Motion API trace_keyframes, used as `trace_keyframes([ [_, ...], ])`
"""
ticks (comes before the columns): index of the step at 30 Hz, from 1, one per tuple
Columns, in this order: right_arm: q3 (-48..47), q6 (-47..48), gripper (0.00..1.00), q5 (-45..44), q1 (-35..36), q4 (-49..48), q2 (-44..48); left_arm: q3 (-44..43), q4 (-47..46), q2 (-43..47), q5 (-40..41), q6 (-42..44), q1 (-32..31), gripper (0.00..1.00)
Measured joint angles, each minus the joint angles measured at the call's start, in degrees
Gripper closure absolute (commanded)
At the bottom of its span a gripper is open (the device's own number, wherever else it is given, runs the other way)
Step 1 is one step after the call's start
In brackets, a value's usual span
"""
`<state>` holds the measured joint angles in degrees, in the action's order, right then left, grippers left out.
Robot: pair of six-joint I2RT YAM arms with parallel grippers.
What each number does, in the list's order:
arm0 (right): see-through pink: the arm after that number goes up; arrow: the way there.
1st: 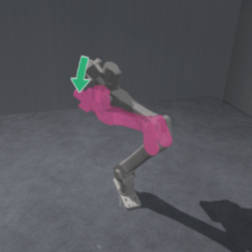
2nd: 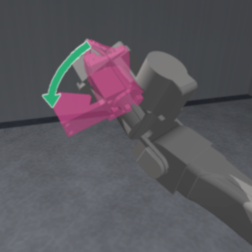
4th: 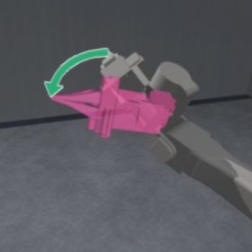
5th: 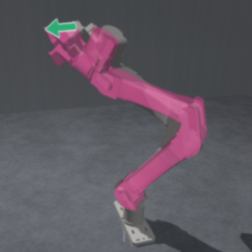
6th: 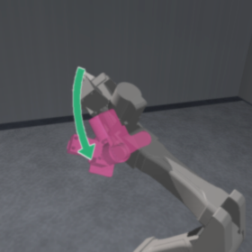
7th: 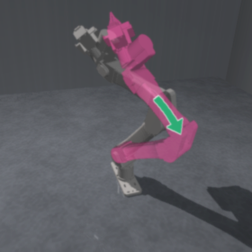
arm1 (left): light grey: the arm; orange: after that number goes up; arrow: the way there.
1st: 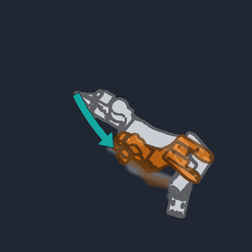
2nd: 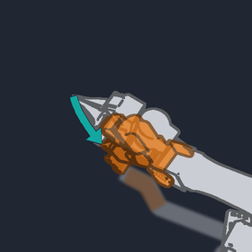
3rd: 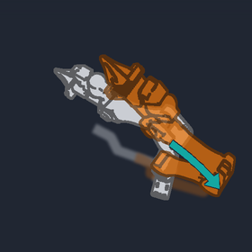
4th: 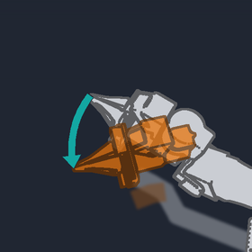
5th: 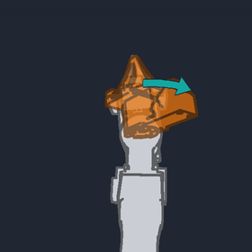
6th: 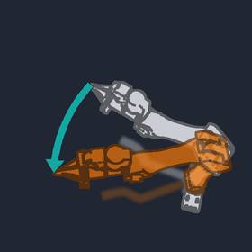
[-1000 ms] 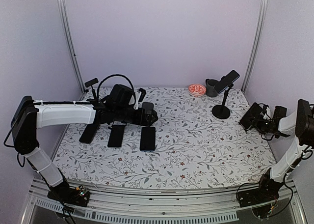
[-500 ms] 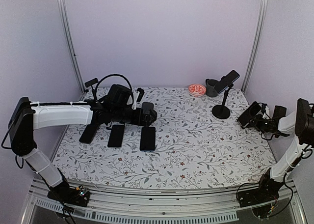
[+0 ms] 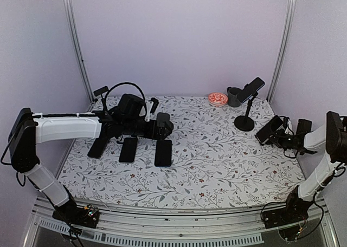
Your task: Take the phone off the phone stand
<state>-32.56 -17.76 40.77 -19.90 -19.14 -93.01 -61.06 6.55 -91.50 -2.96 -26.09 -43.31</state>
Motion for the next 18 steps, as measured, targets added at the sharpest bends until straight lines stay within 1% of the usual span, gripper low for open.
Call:
trace_keyframes([
  [10, 4.44, -3.32, 0.96, -0.07, 9.6, -0.79, 4.85, 1.81, -1.7, 0.37, -1.18, 0.44, 0.0, 0.01],
  [14, 6.93, -5.18, 0.96, -0.11, 14.71, -2.38, 6.91, 3.04, -3.23, 1.18, -1.99, 0.83, -0.02, 0.01],
  [18, 9.38, -7.43, 0.97, -0.15, 21.86, -5.25, 8.33, 4.28, -5.51, 1.27, -2.49, 1.29, -0.59, 0.01],
])
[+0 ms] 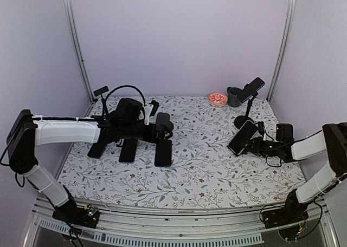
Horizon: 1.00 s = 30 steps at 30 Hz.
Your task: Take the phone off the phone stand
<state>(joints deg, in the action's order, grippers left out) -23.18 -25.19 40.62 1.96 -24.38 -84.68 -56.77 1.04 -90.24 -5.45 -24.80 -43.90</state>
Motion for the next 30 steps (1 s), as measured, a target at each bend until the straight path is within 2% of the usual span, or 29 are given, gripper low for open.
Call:
trace_keyframes([
  [8, -0.28, -1.73, 0.99, 0.81, 13.44, -3.21, -1.7, 1.88, -4.66, -0.5, -0.17, 0.98, -3.96, 0.01],
  [18, -7.52, 3.91, 0.98, 7.93, 21.4, -7.06, -12.76, -0.31, -7.61, -8.5, 0.57, 1.64, -9.64, 0.01],
  [25, -9.16, 7.04, 0.69, 10.01, 23.12, -8.33, -16.09, -6.05, -8.17, -13.49, 3.78, 0.66, -12.09, 0.01],
  [28, -9.16, 7.23, 0.5, 10.88, 23.19, -8.76, -16.13, -8.28, -8.85, -15.89, 4.22, 0.59, -13.0, 0.01],
  [30, -9.11, 7.85, 0.42, 11.17, 23.28, -9.31, -16.11, -9.11, -8.98, -17.22, 4.24, 0.57, -13.35, 0.01],
])
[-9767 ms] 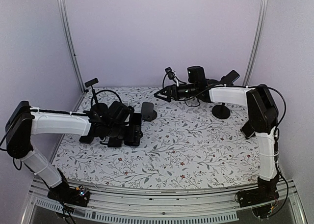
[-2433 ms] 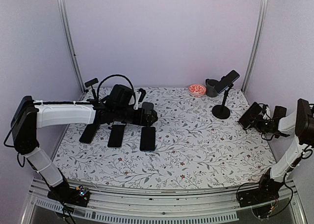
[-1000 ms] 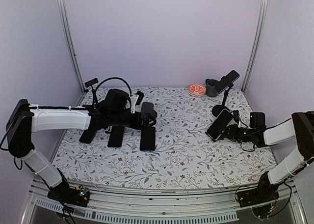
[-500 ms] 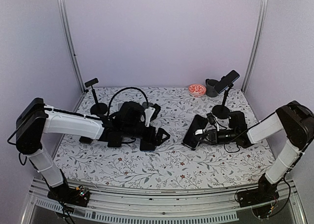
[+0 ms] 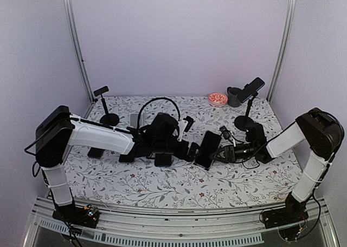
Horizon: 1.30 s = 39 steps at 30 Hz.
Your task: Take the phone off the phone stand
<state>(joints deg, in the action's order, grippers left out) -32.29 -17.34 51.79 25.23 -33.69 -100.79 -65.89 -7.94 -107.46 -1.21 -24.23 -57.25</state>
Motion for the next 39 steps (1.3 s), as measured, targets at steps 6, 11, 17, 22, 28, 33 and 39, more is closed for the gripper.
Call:
trace_keyframes([
  [6, 2.05, -0.5, 0.25, -0.55, 0.0, -0.83, 2.56, -1.68, 0.09, -2.38, 1.09, -0.37, -0.31, 0.01],
  [11, 6.19, -1.97, 0.16, -2.16, -1.51, -1.22, 10.08, -4.39, 0.09, -3.72, 3.82, -0.68, -2.08, 0.01],
  [17, 11.93, -5.51, 0.14, -4.85, -6.01, -1.36, 19.89, -9.46, 0.55, -9.66, 6.88, -0.94, -4.55, 0.01],
  [22, 14.12, -7.54, 0.14, -6.38, -6.58, 0.2, 26.77, -12.94, 3.39, -13.75, 10.36, -1.14, -6.05, 0.01],
  [28, 15.41, -8.57, 0.14, -7.63, -7.72, 1.77, 30.86, -17.18, 4.92, -16.46, 12.7, -1.75, -6.67, 0.01],
  [33, 16.68, -9.49, 0.14, -8.94, -8.76, 2.89, 31.65, -19.98, 6.43, -18.67, 14.49, -2.6, -6.8, 0.01],
  [39, 17.86, -11.08, 0.15, -10.75, -8.92, 3.26, 32.57, -22.47, 8.87, -20.76, 16.11, -4.04, -6.99, 0.17],
])
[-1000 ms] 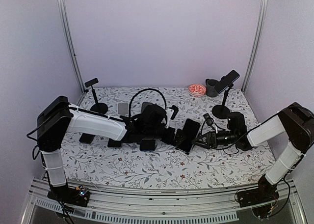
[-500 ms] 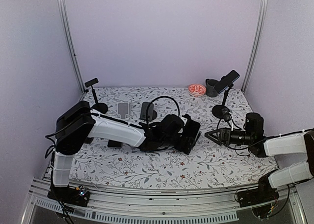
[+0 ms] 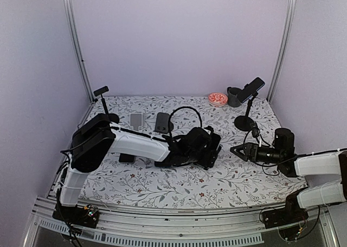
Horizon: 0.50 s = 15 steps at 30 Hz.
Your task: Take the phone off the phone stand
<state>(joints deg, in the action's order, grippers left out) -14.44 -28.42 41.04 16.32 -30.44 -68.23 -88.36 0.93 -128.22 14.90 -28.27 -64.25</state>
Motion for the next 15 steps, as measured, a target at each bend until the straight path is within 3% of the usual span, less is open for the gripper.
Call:
trace_keyframes([
  [6, 1.68, -1.77, 0.16, -1.73, -0.02, 0.02, 0.42, -0.11, 0.15, 0.0, 0.96, -0.68, -0.2, 0.28],
  [15, 1.88, -2.45, 0.19, -2.93, -0.17, 0.02, 0.31, 1.88, -0.35, 1.7, 1.11, -0.94, -0.2, 0.32],
])
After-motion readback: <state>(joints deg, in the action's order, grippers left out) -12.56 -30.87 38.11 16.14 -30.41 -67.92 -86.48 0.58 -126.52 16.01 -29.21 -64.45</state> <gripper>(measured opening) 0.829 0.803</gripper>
